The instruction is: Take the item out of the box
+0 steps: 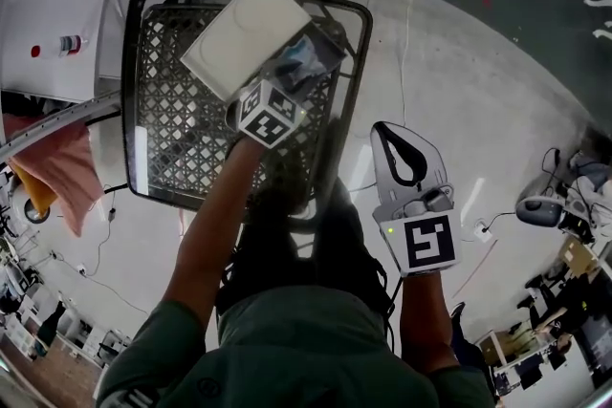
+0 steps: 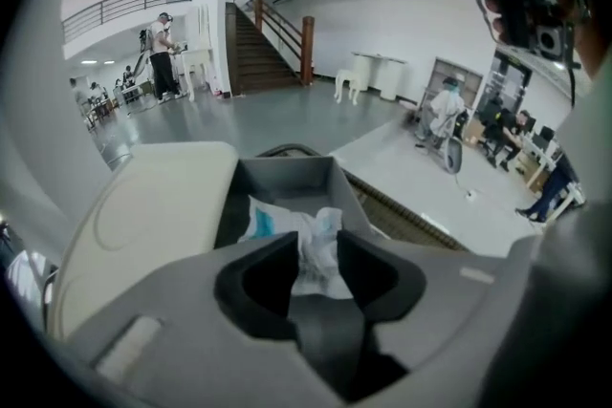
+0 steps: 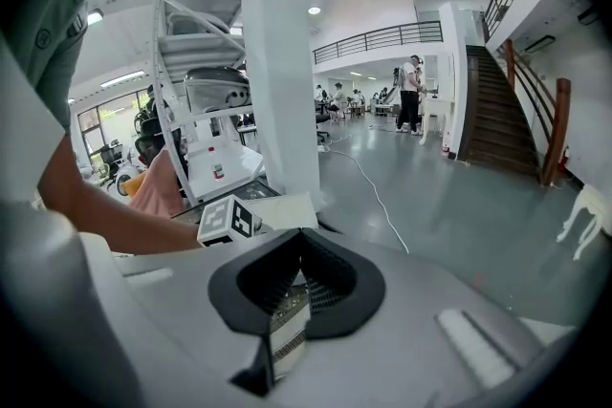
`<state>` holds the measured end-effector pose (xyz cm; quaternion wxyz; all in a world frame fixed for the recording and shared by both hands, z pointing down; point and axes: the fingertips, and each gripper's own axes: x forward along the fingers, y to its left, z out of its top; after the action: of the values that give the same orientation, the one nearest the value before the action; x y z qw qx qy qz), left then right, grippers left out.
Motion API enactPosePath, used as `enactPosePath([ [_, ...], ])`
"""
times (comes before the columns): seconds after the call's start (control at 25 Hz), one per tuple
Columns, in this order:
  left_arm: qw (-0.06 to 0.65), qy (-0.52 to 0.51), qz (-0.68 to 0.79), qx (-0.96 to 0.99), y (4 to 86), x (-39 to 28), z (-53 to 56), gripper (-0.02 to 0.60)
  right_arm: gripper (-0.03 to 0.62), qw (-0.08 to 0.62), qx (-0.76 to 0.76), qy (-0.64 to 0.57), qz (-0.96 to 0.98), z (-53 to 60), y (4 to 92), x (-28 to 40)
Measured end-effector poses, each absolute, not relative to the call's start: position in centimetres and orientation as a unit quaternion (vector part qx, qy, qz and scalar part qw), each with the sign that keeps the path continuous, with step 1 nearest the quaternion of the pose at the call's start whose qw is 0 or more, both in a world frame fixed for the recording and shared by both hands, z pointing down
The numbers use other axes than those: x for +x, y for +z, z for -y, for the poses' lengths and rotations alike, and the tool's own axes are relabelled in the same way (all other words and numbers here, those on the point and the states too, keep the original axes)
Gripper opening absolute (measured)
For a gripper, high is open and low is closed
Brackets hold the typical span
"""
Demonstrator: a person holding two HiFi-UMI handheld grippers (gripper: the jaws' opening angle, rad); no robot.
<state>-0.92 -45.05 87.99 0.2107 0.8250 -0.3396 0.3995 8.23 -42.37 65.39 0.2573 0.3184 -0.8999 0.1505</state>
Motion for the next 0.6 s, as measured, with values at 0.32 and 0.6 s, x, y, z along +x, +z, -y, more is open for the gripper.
enactPosePath([
  [0.32,0.226,0.379,0.368,0.819,89.2,-1.3,46.0,0.057,0.006,0.263,0.314,0.162,0.898,42.5,66.5,7.7],
  [0.6,0.236,0.366,0.369,0.821,88.2,-1.5,45.8,0.021,0.006,0.259,0.318,0.162,0.897,42.7,65.7,7.1],
])
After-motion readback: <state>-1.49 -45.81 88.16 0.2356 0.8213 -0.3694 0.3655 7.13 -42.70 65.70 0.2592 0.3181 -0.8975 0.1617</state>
